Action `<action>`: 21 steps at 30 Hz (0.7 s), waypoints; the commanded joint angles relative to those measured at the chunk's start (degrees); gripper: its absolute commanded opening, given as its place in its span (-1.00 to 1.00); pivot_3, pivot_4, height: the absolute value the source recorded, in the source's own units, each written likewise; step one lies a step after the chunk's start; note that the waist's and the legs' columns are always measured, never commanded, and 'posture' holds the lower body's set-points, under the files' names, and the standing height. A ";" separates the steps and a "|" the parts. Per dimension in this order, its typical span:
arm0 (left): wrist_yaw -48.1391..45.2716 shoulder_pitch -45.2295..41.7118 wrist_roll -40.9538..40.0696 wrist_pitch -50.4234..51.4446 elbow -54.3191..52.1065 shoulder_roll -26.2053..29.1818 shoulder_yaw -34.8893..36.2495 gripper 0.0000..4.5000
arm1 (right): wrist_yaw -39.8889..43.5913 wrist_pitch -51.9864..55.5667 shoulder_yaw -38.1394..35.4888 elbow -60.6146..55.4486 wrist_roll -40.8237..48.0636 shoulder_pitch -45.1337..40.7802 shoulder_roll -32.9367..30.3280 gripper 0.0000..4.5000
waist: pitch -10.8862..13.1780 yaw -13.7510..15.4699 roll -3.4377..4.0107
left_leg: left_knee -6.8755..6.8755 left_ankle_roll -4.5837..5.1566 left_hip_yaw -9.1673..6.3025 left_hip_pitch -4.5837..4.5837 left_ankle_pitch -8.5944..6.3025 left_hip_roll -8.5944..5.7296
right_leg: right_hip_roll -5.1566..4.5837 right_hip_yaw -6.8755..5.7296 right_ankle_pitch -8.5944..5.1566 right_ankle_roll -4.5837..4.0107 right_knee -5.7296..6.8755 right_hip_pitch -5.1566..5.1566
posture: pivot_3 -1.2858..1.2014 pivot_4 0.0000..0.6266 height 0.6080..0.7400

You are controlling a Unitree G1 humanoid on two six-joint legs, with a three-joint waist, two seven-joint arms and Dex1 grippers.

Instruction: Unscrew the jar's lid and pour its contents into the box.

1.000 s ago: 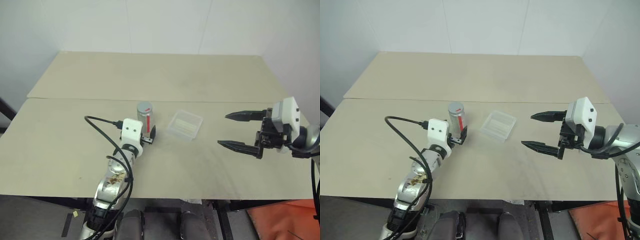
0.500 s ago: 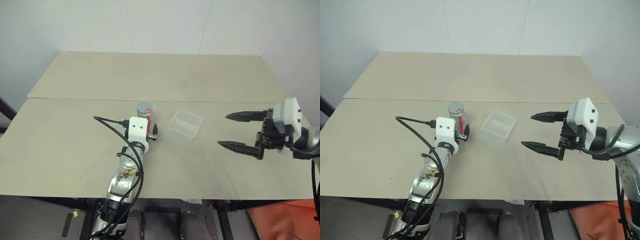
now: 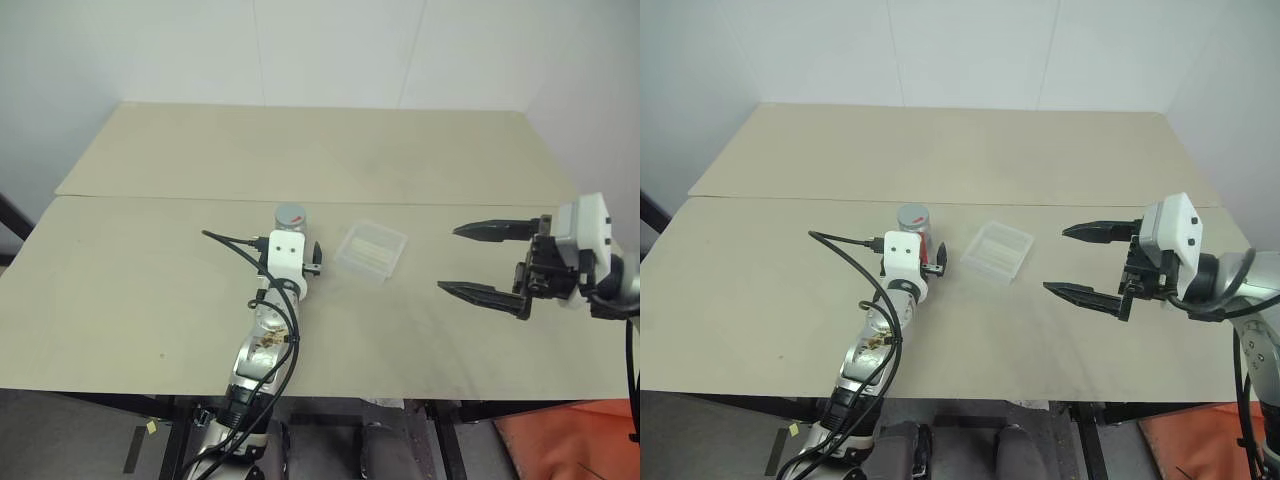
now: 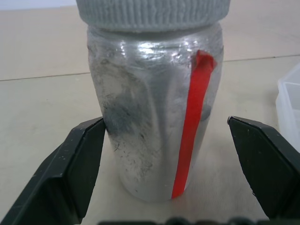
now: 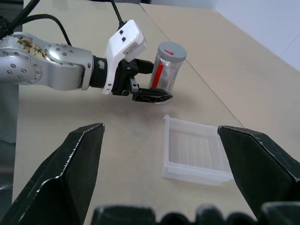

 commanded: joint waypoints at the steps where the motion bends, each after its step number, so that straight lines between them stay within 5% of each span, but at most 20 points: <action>1: 0.67 -1.43 0.11 -2.58 0.54 -1.49 0.46 0.98 | 0.46 -0.28 -2.54 -1.85 1.38 0.26 -0.63 1.00 | 0.00 0.00 0.00 | 0.00 0.00 0.00 0.00 0.00 0.00 | 0.00 0.00 0.00 0.00 0.00 0.00 | 0.03 -0.52 1.00; 7: 0.70 -2.03 0.13 -3.76 1.98 -1.79 0.54 0.98 | 0.61 -0.28 -2.95 -2.14 1.65 0.73 -0.64 1.00 | 0.00 0.00 0.00 | 0.00 0.00 0.00 0.00 0.00 0.00 | 0.00 0.00 0.00 0.00 0.01 0.00 | 0.03 -0.52 1.00; 13: 1.59 -2.39 0.26 -3.97 2.06 -1.57 1.81 0.31 | 0.73 -0.43 -3.34 -2.22 1.83 1.13 -0.51 1.00 | 0.00 0.00 0.00 | 0.00 0.00 0.00 0.00 0.00 -0.01 | 0.00 -0.01 0.00 0.01 0.00 0.00 | 0.03 -0.52 1.00; 21: 2.32 -2.05 0.12 -2.69 0.83 -0.57 4.34 0.31 | 0.92 -0.84 -3.99 -2.43 2.17 1.73 -0.24 1.00 | 0.00 -0.08 0.00 | 0.00 0.00 0.00 0.00 0.00 0.00 | 0.00 0.00 0.01 0.01 0.00 0.00 | 0.03 -0.52 1.00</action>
